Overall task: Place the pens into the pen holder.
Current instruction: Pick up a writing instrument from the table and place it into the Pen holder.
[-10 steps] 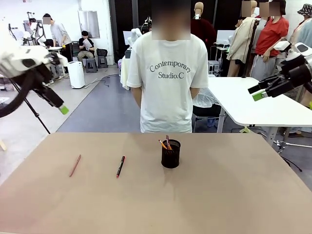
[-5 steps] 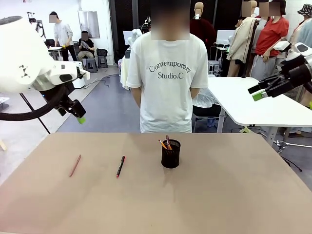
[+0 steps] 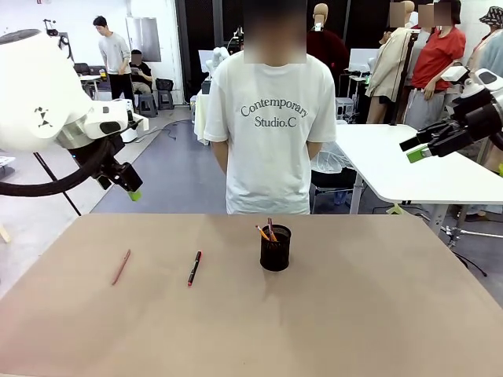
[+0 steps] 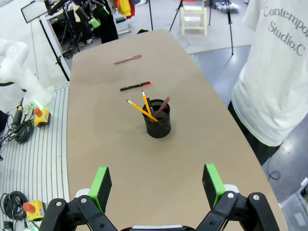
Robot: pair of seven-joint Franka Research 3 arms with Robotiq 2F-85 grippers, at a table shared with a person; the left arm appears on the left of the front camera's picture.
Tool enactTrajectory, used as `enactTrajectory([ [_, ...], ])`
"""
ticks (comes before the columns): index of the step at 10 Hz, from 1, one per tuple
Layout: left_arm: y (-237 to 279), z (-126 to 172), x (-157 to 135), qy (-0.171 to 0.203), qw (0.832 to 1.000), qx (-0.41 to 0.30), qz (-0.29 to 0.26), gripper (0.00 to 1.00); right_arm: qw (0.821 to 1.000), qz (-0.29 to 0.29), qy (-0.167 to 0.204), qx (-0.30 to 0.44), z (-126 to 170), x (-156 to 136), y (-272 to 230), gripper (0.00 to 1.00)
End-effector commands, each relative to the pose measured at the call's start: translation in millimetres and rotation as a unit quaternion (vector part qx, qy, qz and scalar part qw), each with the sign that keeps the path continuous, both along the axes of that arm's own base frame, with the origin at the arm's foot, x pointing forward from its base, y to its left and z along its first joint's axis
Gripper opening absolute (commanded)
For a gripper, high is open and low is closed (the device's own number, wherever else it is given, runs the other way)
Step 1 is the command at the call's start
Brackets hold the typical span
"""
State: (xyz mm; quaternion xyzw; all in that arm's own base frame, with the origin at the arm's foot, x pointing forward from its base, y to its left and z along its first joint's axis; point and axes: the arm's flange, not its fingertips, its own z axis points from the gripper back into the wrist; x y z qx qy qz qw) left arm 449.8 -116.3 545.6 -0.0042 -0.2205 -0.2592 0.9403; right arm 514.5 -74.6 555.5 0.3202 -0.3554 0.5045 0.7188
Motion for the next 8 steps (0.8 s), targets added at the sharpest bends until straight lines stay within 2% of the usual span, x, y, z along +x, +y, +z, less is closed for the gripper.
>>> enactTrajectory([
  [1,-1.0,-0.7,-0.1,0.001,1.0,0.0,-0.001,1.0,1.0,0.001,-0.001,-0.006,4.0,-0.2,0.7,1.0],
  [2,-16.4,-4.9,13.1,0.039,0.995,0.055,0.076,1.0,1.0,0.001,-0.001,-0.006,4.0,-0.2,0.7,1.0],
  [3,-30.7,-14.0,24.8,0.085,0.988,0.07,0.108,1.0,1.0,0.001,-0.001,-0.006,4.0,-0.2,0.7,1.0],
  [5,-59.2,-40.4,49.3,0.113,0.977,0.093,0.155,1.0,1.0,0.001,-0.001,-0.006,4.0,-0.2,0.7,1.0],
  [8,-94.7,-78.7,74.0,0.119,0.975,0.084,0.169,1.0,1.0,0.001,-0.001,-0.006,4.0,-0.2,0.7,1.0],
])
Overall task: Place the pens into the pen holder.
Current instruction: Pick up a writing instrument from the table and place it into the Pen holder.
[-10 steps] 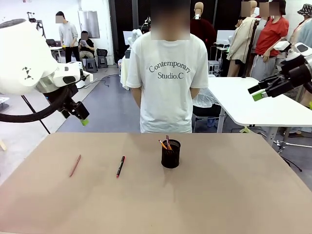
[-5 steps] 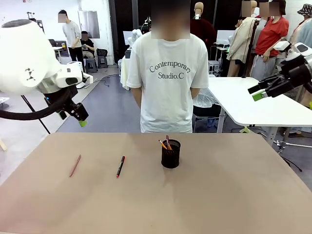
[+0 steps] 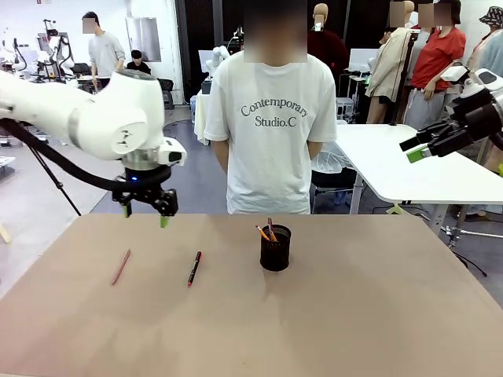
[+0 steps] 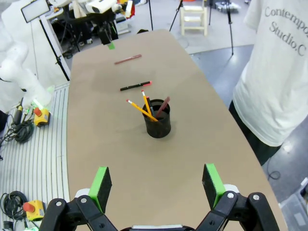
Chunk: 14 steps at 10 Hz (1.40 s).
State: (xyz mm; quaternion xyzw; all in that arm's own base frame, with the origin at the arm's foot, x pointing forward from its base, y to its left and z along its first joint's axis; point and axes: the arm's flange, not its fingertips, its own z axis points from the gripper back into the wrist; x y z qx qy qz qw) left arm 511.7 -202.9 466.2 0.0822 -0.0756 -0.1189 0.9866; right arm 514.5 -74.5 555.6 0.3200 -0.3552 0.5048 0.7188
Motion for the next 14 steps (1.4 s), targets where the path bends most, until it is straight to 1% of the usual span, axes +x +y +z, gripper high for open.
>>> enactTrajectory([
  [1,-15.4,-11.6,21.3,0.012,1.0,-0.025,-0.008,1.0,1.0,0.001,0.0,-0.006,3.9,-0.2,0.6,1.0],
  [3,-28.9,-26.3,39.4,0.022,0.998,-0.055,0.005,1.0,1.0,0.001,0.0,-0.006,3.9,-0.2,0.6,1.0],
  [4,-40.3,-35.0,45.8,0.019,0.999,-0.044,0.013,1.0,1.0,0.001,0.0,-0.006,3.9,-0.2,0.6,1.0],
  [6,-56.6,-55.3,58.5,-0.012,0.999,-0.045,0.011,1.0,1.0,0.001,0.0,-0.006,3.9,-0.2,0.6,1.0],
  [8,-65.1,-69.7,64.5,0.003,0.999,-0.045,0.024,1.0,1.0,0.001,0.0,-0.006,3.9,-0.2,0.6,1.0],
  [9,-68.3,-69.0,64.0,-0.007,0.997,-0.058,0.052,1.0,1.0,0.001,0.0,-0.006,3.9,-0.2,0.6,1.0],
  [10,-64.3,-68.3,59.1,0.009,0.999,-0.053,0.006,1.0,1.0,0.001,0.0,-0.006,3.9,-0.2,0.6,1.0],
  [13,-64.3,-68.3,59.1,0.009,0.999,-0.053,0.006,1.0,1.0,0.001,0.0,-0.006,3.9,-0.2,0.6,1.0],
  [14,-70.5,-72.1,60.2,0.009,0.998,-0.055,0.014,1.0,1.0,0.001,0.0,-0.006,3.9,-0.2,0.6,1.0],
])
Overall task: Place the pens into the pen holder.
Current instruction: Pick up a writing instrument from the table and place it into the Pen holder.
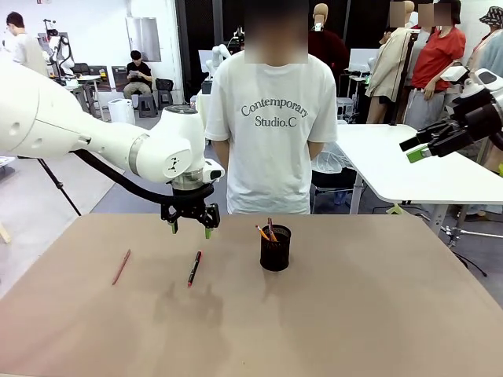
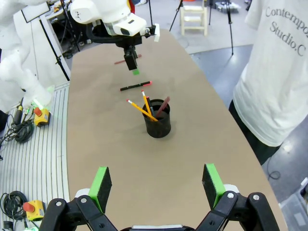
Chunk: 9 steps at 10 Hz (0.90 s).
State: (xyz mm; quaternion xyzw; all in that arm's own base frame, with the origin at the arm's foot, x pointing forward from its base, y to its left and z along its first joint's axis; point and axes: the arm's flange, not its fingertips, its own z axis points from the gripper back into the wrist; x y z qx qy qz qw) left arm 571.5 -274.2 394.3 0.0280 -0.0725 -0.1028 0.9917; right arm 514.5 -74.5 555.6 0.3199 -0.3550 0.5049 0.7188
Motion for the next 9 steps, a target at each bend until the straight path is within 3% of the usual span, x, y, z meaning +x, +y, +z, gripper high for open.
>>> enactTrajectory([
  [1,-2.2,-11.8,1.3,0.009,1.0,-0.002,-0.004,1.0,1.0,0.0,-0.001,-0.005,3.9,-0.2,0.6,1.0],
  [9,-5.3,-60.4,6.7,0.041,0.999,-0.025,0.014,1.0,1.0,0.0,-0.001,-0.005,3.9,-0.2,0.6,1.0],
])
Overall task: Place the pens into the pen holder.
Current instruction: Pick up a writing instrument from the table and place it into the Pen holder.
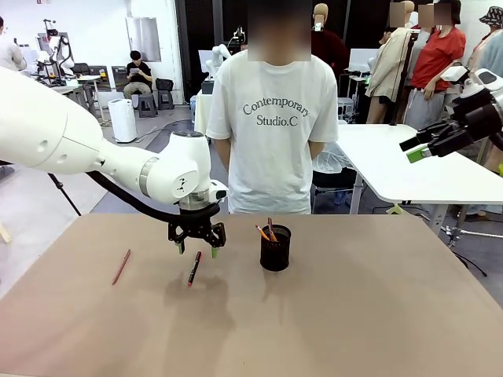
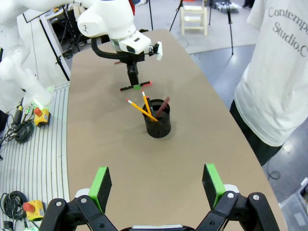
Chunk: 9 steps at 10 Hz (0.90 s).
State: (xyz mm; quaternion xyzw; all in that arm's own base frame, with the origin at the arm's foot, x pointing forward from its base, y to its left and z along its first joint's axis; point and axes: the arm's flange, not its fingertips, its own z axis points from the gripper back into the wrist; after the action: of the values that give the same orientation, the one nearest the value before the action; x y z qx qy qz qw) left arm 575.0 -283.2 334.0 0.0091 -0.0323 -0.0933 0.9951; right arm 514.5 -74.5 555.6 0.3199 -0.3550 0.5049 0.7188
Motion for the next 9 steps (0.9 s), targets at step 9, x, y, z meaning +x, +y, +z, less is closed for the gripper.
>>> enactTrajectory([
  [9,9.4,-26.3,22.6,-0.001,1.0,0.006,0.028,0.75,1.0,0.0,-0.001,-0.005,3.9,-0.2,0.6,1.0],
])
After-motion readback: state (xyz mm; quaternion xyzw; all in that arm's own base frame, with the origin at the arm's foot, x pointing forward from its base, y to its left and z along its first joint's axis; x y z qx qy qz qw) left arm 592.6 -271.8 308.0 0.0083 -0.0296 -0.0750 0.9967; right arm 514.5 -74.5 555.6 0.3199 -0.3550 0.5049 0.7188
